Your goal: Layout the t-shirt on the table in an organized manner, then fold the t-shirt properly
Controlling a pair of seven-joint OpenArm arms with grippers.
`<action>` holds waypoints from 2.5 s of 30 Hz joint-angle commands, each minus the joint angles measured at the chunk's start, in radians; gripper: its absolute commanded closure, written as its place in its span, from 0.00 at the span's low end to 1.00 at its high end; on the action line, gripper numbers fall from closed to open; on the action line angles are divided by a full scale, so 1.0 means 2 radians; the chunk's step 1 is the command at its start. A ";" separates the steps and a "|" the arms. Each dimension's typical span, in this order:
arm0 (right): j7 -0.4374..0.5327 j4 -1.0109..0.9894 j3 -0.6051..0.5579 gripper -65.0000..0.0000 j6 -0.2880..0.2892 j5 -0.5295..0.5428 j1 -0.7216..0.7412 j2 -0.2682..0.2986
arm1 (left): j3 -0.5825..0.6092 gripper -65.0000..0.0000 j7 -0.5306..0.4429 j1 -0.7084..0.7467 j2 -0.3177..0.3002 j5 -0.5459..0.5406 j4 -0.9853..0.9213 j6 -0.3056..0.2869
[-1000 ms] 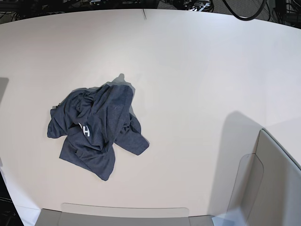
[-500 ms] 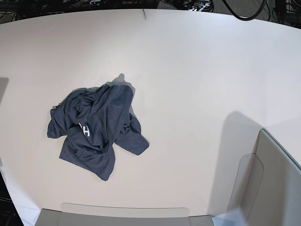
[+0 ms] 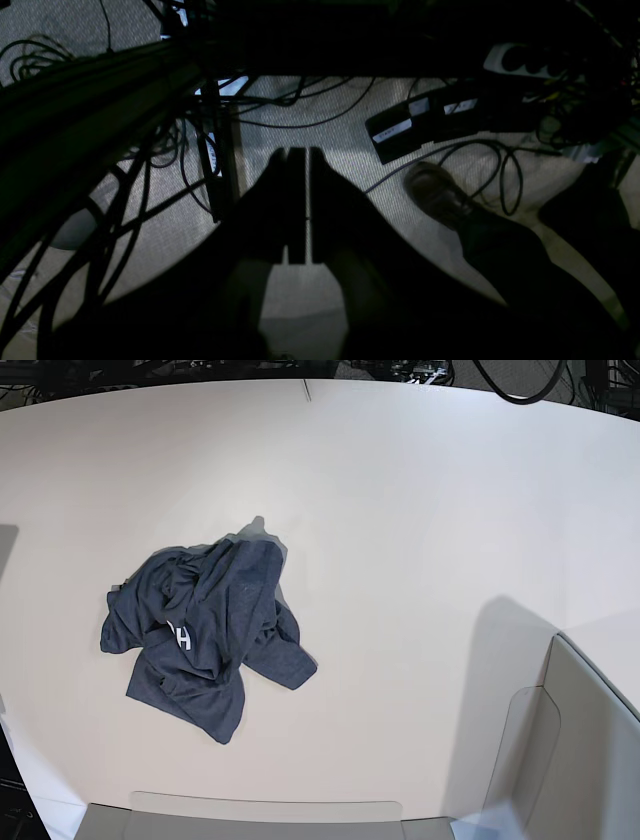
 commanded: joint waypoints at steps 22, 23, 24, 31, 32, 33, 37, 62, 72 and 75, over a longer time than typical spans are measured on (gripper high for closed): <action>-0.001 0.295 0.000 1.00 -0.004 -0.042 -0.212 0.069 | -0.001 1.00 0.093 0.224 -0.028 -0.083 0.346 0.000; -0.001 0.318 0.002 1.00 -0.004 -0.042 -0.227 0.076 | -0.001 1.00 0.108 0.236 -0.033 -0.099 0.369 0.000; -0.001 0.339 0.003 1.00 -0.004 -0.042 -0.241 0.082 | -0.001 1.00 0.120 0.246 -0.041 -0.115 0.389 0.000; -0.001 0.456 0.003 1.00 -0.004 -0.042 -0.319 0.115 | -0.001 1.00 0.163 0.313 -0.068 -0.184 0.504 0.000; -0.001 0.470 0.003 1.00 -0.004 -0.042 -0.329 0.118 | -0.001 1.00 0.163 0.322 -0.070 -0.191 0.520 0.000; -0.001 0.486 0.003 1.00 -0.004 -0.042 -0.338 0.121 | -0.001 1.00 0.163 0.332 -0.075 -0.196 0.538 0.000; -0.001 0.548 0.005 1.00 -0.004 -0.042 -0.378 0.127 | -0.002 1.00 0.158 0.385 -0.084 -0.202 0.620 0.000; -0.001 0.866 0.181 1.00 -0.004 -0.042 -0.492 0.070 | -0.082 1.00 0.164 0.451 -0.120 -0.201 0.943 0.000; -0.037 0.878 0.195 1.00 -0.004 -0.042 -0.368 0.061 | -0.079 1.00 0.165 0.380 -0.132 -0.202 0.946 -0.002; -0.063 0.878 0.198 1.00 -0.004 -0.042 -0.330 0.041 | -0.079 1.00 0.189 0.364 -0.163 -0.207 0.949 -0.002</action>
